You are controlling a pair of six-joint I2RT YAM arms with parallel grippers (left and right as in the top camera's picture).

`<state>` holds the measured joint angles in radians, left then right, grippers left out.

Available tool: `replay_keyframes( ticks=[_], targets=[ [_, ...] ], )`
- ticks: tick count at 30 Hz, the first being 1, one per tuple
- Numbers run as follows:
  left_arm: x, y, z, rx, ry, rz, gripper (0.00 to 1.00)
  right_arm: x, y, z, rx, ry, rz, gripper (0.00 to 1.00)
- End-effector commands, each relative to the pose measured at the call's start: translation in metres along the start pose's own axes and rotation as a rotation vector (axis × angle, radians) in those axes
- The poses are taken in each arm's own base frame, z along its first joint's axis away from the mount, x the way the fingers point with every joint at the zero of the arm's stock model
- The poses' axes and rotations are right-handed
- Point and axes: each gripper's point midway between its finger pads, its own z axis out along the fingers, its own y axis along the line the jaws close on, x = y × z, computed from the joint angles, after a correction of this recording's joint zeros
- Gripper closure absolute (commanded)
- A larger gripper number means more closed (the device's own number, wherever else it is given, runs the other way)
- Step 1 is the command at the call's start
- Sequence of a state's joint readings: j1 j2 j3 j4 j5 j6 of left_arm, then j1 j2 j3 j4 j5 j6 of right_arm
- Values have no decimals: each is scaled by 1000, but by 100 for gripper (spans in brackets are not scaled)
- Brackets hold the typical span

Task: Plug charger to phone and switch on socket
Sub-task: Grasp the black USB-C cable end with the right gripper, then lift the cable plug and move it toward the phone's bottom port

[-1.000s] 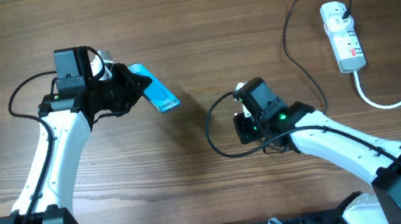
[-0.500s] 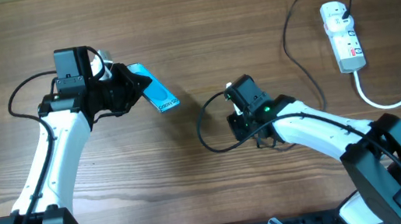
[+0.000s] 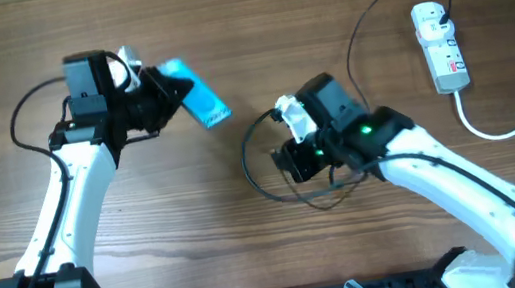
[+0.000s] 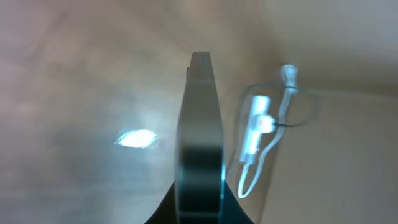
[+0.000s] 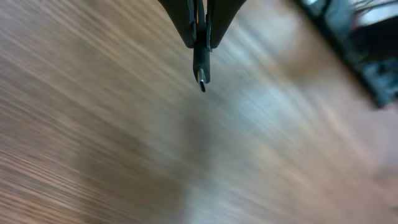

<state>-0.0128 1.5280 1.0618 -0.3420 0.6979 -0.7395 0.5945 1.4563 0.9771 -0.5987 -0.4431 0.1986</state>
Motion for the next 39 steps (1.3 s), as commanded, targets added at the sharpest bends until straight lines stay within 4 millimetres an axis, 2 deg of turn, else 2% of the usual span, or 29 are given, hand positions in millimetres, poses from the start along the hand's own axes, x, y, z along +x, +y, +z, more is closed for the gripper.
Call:
replay_keyframes(
  ticks=[1,2,3,5,8,9,10,12,13,14,16,18,21,24,28,32,34,37,39],
  targets=[
    [2,-42,-7,183,48,97,96,-3,56,-28,-260,-32,-121,96],
    [1,-44,-7,191,43,107,96,-5,53,-28,-236,-43,-124,95],
    [0,-44,-8,193,38,120,96,-7,37,-24,-148,-52,-115,95],
    [1,-43,-8,188,40,150,96,0,-18,-12,131,-47,-80,95],
    [1,-43,-8,188,40,153,96,27,-87,3,438,26,-14,96],
    [1,-43,-8,187,40,153,96,31,-109,4,546,30,49,96],
    [1,-43,-8,188,40,153,96,29,-123,6,589,21,93,96],
    [1,-42,-8,187,42,151,96,25,-135,13,575,9,138,96],
    [2,-41,-7,183,45,146,96,22,-145,16,575,-10,191,85],
    [3,-40,-7,180,48,142,96,20,-148,18,557,-19,213,75],
    [3,-40,-7,178,50,139,96,19,-139,23,463,-15,234,48],
    [3,-40,-7,178,50,139,96,21,-125,30,383,3,237,42],
    [3,-40,-7,178,50,139,96,26,-126,38,378,17,288,44],
    [4,-39,-7,176,52,136,96,45,-144,57,427,90,316,62],
    [4,-39,-7,174,54,133,96,81,-159,69,488,222,378,61],
    [4,-39,-7,174,54,134,96,111,-164,56,565,338,413,62],
    [4,-39,-7,174,54,133,96,115,-166,54,581,350,418,62],
    [4,-39,-7,174,54,133,96,103,-165,60,550,308,386,62],
    [5,-38,-7,172,56,130,96,106,-167,64,552,318,388,62]
  ],
)
